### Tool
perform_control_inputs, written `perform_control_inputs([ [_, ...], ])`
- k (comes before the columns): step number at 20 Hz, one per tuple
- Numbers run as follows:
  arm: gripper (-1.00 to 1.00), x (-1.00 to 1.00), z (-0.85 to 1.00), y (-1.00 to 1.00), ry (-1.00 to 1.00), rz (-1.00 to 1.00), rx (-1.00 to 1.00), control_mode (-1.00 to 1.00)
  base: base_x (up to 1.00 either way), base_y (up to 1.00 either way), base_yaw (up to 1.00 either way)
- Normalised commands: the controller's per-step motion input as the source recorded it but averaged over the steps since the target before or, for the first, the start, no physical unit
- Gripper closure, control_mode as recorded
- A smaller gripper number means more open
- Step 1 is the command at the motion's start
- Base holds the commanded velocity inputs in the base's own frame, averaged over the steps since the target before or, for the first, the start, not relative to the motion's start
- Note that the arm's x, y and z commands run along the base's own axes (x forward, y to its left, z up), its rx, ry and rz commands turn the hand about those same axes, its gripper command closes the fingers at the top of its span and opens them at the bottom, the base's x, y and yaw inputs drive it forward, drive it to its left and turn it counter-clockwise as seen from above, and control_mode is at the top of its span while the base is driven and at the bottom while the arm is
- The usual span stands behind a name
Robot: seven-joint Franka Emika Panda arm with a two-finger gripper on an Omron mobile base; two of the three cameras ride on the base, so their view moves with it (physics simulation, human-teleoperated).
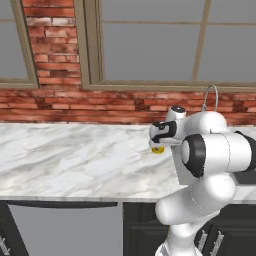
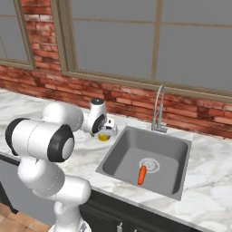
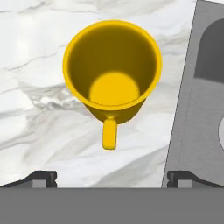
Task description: Clear the mugs and bowl far away from the sink.
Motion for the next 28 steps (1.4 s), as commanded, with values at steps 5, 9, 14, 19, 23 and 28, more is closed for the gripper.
perform_control_inputs([
  [5, -1.0, 0.29, -0.14, 0.0, 0.0, 0.0, 0.0, -1.0, 0.0, 0.0, 0.0],
  [9, -1.0, 0.25, -0.22, 0.0, 0.0, 0.0, 0.0, -1.0, 0.0, 0.0, 0.0],
  [14, -1.0, 0.09, -0.21, 0.0, 0.0, 0.0, 0.0, -1.0, 0.0, 0.0, 0.0],
  [19, -1.0, 0.01, -0.06, 0.0, -0.02, 0.0, 0.0, -1.0, 0.0, 0.0, 0.0],
  [23, -1.0, -0.01, -0.01, 0.0, -0.04, 0.0, 0.0, -1.0, 0.0, 0.0, 0.0],
  [28, 1.0, -0.02, -0.03, 0.07, -0.02, 0.0, 0.0, -1.0, 0.0, 0.0, 0.0],
])
